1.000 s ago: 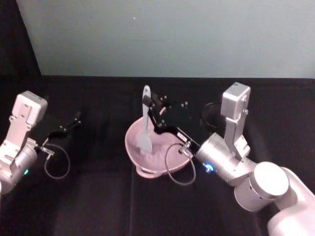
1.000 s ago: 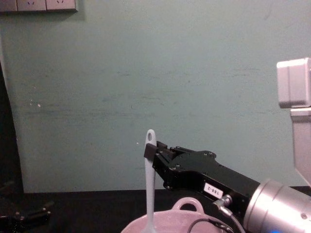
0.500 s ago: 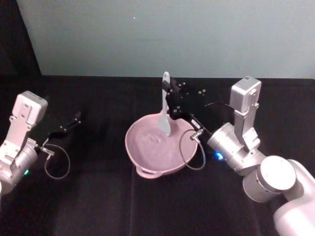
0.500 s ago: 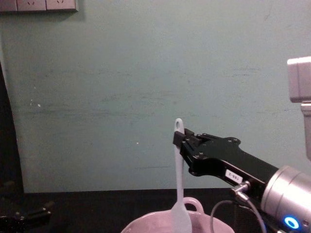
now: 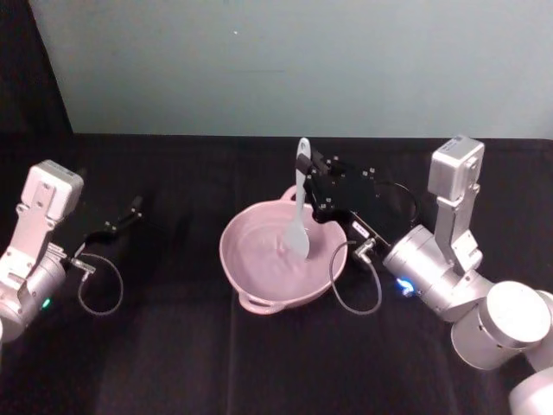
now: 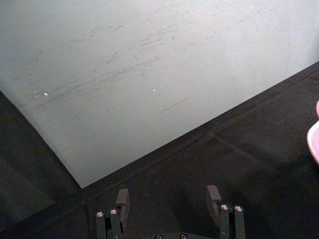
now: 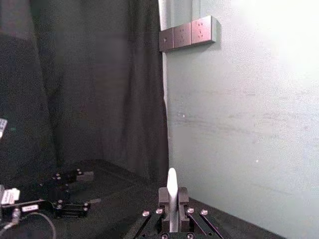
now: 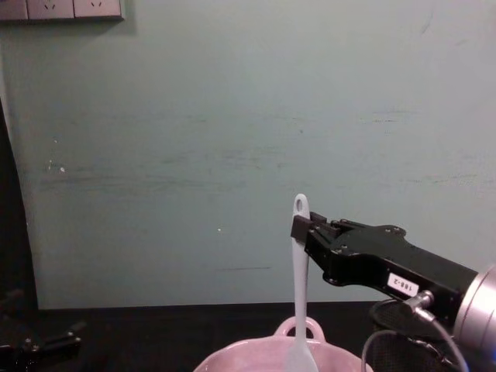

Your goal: Use the one hand to pick up the spoon and stir the clear water in the bowl.

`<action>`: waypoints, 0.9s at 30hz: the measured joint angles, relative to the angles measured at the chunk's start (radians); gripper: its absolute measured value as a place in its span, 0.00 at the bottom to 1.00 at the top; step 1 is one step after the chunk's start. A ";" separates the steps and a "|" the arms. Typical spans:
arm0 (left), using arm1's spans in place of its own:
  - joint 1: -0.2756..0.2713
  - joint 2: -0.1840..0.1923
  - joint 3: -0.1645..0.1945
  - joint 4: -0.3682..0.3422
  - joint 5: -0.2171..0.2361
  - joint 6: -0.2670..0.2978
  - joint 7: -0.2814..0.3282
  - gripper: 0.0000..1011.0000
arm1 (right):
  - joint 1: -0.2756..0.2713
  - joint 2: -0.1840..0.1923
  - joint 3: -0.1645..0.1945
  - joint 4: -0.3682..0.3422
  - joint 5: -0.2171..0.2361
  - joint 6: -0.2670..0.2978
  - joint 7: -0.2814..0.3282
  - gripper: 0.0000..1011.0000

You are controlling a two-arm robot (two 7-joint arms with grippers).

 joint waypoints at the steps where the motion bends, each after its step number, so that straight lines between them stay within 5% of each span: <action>1: 0.000 0.000 0.000 0.000 0.000 0.000 0.000 1.00 | -0.002 0.002 0.002 -0.006 0.009 0.010 0.003 0.11; 27: 0.000 0.000 0.000 0.000 0.000 0.000 0.000 1.00 | -0.029 0.100 0.102 -0.246 0.274 0.273 -0.054 0.11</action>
